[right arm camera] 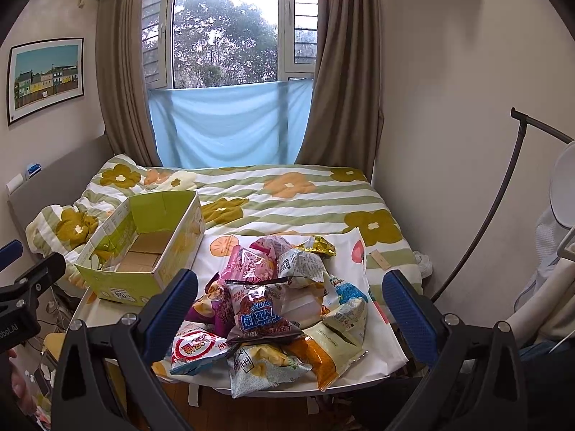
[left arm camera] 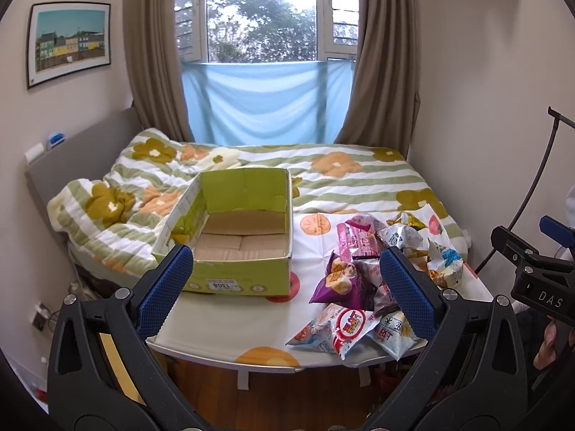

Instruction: Organize snacks

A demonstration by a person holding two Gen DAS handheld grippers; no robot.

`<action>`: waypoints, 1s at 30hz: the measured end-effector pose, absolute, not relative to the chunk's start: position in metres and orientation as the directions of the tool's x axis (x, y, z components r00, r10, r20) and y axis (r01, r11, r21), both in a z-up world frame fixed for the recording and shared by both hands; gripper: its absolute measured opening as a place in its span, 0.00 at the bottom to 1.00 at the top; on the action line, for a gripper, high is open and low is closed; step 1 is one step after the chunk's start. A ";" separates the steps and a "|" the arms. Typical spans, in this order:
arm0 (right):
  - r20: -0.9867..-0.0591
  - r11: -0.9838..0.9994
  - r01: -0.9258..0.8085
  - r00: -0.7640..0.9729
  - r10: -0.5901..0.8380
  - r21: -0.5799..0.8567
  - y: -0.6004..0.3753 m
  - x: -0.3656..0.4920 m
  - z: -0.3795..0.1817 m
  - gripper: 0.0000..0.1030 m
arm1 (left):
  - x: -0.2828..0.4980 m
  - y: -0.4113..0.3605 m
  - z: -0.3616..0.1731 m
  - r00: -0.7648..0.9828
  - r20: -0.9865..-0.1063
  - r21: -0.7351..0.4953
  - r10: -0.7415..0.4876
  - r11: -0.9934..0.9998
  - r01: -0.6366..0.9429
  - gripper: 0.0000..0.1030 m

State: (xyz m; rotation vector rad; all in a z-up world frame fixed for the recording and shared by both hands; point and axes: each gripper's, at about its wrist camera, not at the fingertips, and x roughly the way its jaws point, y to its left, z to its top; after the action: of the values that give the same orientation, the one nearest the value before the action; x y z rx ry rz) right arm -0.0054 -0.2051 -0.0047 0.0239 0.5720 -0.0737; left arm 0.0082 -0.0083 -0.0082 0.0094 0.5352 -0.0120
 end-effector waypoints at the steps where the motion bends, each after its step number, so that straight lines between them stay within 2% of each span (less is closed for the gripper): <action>1: -0.542 0.997 0.076 0.838 -0.062 0.002 -0.205 -0.005 -0.005 1.00 | 0.008 -0.008 -0.008 0.860 -0.510 0.005 -0.010 1.000 0.015 1.00; 18: -0.546 0.998 0.069 0.836 -0.056 0.003 -0.202 -0.004 -0.007 1.00 | 0.011 -0.010 -0.010 0.850 -0.527 0.001 -0.016 1.000 0.019 1.00; 24: -0.570 1.000 0.029 0.821 -0.018 0.011 -0.210 -0.003 -0.009 1.00 | 0.023 -0.011 -0.019 0.802 -0.596 -0.009 -0.033 0.999 0.034 1.00; 30: -0.627 0.998 -0.054 0.777 0.054 0.019 -0.223 0.007 -0.043 1.00 | 0.044 -0.014 -0.063 0.713 -0.694 -0.045 -0.098 0.995 0.093 1.00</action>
State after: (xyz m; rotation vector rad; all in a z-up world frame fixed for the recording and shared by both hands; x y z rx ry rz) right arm 0.0073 -0.2229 -0.0425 0.0000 0.6785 0.0583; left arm 0.0441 -0.0139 -0.0635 -0.0067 0.7693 -0.1054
